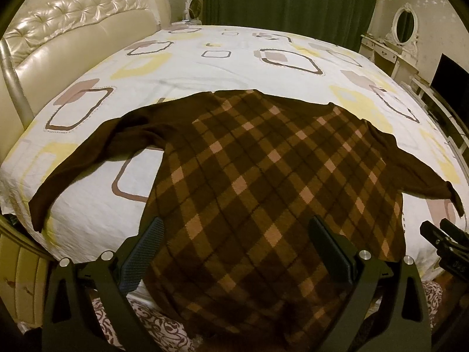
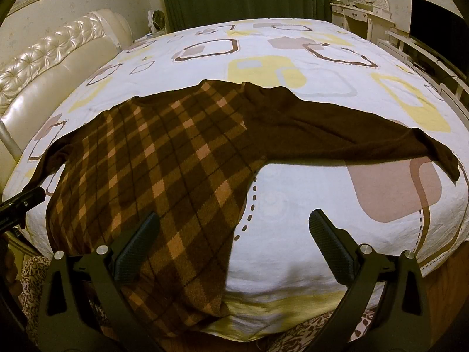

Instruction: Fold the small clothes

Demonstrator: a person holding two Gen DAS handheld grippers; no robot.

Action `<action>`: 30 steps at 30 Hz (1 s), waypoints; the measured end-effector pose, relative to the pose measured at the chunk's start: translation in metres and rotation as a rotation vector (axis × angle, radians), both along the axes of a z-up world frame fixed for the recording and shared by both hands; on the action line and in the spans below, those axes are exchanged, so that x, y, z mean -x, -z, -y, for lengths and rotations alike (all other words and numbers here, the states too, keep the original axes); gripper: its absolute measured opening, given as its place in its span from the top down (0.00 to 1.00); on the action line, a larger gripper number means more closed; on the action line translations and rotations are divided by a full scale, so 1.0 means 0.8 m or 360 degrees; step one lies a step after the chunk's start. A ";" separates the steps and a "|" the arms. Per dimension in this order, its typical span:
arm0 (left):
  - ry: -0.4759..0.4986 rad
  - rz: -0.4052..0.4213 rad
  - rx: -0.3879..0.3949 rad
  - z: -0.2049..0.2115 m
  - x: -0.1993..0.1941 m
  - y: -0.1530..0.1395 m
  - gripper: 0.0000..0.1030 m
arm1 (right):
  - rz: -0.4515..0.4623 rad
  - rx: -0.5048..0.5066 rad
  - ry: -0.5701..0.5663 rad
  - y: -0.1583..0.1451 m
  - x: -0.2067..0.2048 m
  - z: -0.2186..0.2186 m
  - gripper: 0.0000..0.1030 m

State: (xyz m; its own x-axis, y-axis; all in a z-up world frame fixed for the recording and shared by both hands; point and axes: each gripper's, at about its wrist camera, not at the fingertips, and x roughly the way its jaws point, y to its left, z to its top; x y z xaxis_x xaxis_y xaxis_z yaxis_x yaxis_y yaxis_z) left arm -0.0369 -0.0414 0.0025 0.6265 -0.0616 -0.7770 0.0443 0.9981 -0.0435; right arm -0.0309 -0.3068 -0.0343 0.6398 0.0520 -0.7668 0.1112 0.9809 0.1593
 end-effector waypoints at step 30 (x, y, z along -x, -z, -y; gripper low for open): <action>-0.0014 -0.0031 0.0009 -0.003 -0.001 0.009 0.04 | -0.0037 -0.0223 0.0038 -0.008 -0.005 0.041 0.02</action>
State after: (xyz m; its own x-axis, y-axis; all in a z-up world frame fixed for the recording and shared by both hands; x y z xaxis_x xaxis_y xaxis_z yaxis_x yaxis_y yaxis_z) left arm -0.0359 -0.0393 -0.0047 0.6117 -0.0605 -0.7888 0.0344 0.9982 -0.0499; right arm -0.0266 -0.3398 -0.0275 0.6240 0.1449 -0.7678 0.1393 0.9463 0.2918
